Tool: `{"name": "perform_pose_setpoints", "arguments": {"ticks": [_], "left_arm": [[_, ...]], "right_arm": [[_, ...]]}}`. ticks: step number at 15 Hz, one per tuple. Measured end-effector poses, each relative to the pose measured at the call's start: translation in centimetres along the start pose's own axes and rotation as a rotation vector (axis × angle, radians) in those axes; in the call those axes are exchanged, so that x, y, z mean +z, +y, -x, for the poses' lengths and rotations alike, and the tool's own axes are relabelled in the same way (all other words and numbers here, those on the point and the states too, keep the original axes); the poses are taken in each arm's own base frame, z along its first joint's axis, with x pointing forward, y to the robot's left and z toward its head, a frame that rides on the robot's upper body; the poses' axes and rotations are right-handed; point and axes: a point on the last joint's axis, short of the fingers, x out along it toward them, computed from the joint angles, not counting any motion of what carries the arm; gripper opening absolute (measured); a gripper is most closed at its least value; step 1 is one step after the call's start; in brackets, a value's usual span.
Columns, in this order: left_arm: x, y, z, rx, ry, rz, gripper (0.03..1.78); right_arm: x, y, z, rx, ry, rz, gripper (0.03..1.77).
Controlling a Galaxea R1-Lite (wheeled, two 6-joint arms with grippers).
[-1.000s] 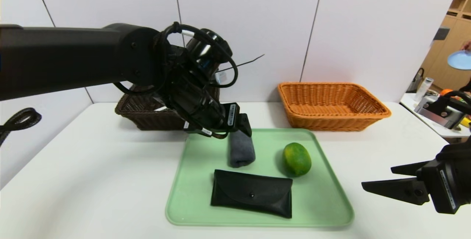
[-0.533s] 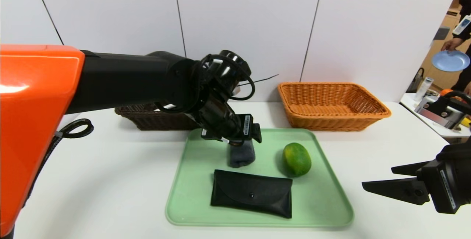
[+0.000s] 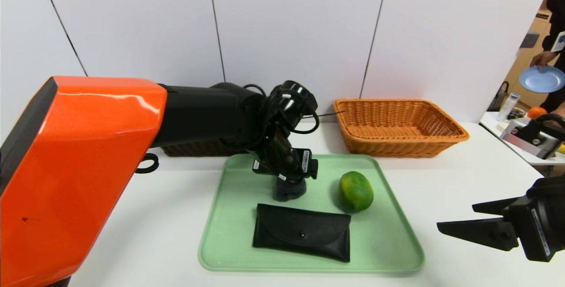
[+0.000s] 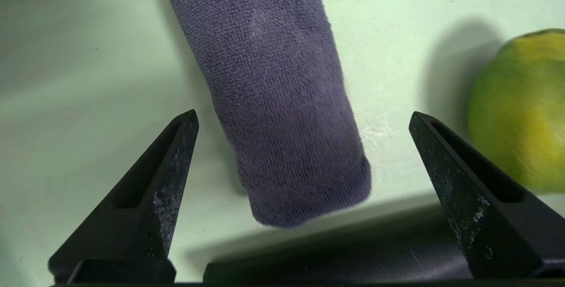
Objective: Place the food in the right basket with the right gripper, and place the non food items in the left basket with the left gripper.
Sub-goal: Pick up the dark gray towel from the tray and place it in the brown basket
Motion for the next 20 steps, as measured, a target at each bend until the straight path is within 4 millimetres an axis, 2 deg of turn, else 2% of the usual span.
{"name": "perform_pose_setpoints", "arguments": {"ticks": [4,8,9,13,15,16,17,20], "left_arm": [[-0.2,0.1,-1.4,0.033,0.012,-0.006,1.69],[-0.3,0.1,-1.9,0.040,0.025,-0.014,1.69],[-0.4,0.1,-2.0,0.042,0.027,-0.016,1.58],[-0.5,0.1,-2.4,0.045,0.035,-0.017,0.99],[-0.5,0.1,-2.2,0.047,0.036,-0.015,0.80],[-0.4,0.1,-1.8,0.045,0.032,-0.015,0.43],[-0.3,0.1,-1.2,0.041,0.022,-0.014,0.24],[0.5,0.0,1.8,0.013,-0.035,-0.009,0.24]], "right_arm": [[-0.1,0.0,0.2,-0.001,-0.005,0.001,1.71],[-0.2,0.0,0.3,-0.002,-0.009,0.001,1.71],[-0.2,0.0,0.3,-0.002,-0.010,0.001,1.71],[-0.2,0.1,0.4,-0.001,-0.011,0.001,1.71],[-0.3,0.0,0.3,-0.001,-0.008,0.000,1.71],[-0.3,0.0,0.3,-0.001,-0.008,0.000,1.71],[-0.3,0.0,0.3,-0.002,-0.007,-0.001,1.71],[-0.4,0.0,0.3,-0.002,-0.006,-0.003,1.71]]}}
